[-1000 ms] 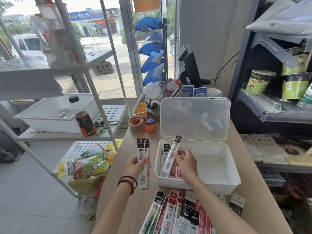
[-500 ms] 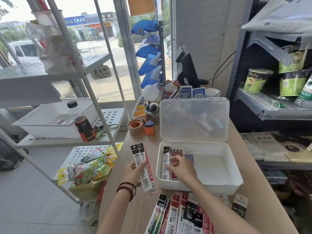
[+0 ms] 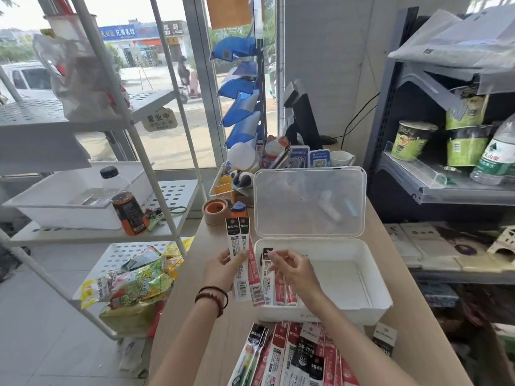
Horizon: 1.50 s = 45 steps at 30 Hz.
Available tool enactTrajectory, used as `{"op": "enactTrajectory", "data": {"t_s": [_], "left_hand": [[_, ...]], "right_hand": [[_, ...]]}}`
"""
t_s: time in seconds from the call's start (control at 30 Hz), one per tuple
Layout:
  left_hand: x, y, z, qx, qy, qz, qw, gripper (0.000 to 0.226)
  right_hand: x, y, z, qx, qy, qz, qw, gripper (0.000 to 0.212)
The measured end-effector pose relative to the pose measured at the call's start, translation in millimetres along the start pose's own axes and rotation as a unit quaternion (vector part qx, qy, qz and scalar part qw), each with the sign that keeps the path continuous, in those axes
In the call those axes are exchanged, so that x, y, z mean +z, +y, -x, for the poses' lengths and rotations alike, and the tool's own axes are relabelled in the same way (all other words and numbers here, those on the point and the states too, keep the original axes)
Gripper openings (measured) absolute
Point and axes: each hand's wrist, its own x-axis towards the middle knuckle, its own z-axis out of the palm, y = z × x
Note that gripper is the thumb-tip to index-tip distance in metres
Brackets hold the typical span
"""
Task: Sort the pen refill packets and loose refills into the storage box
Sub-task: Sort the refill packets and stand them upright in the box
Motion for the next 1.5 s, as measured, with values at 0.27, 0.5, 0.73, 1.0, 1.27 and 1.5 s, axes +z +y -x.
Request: {"op": "enactTrajectory", "data": {"t_s": [0.27, 0.5, 0.73, 1.0, 1.27, 1.5], "left_hand": [[44.6, -7.8, -3.6, 0.001, -0.039, -0.05, 0.998, 0.013], [32.0, -15.7, -6.2, -0.017, -0.029, -0.077, 0.996, 0.029], [22.1, -23.5, -9.2, -0.032, -0.039, -0.089, 0.995, 0.035], [19.6, -33.4, -12.7, -0.043, -0.063, -0.129, 0.989, 0.035], [18.8, -35.5, -12.8, -0.032, -0.08, -0.165, 0.983, 0.041], [19.9, -33.4, -9.0, -0.04, -0.061, -0.133, 0.988, 0.027]], "right_hand": [[-33.4, -0.6, 6.5, 0.034, -0.011, 0.004, 0.999, 0.027], [-44.8, 20.1, 1.9, 0.066, 0.053, 0.038, 0.996, 0.023], [-34.9, 36.2, -7.4, 0.122, 0.014, 0.256, 0.959, 0.022], [-33.5, 40.2, -10.4, 0.142, -0.012, 0.34, 0.93, 0.035], [-28.8, 41.9, -11.1, 0.117, -0.05, 0.406, 0.905, 0.041], [-34.2, 34.3, -1.0, 0.036, 0.0, 0.216, 0.976, 0.018]]}}
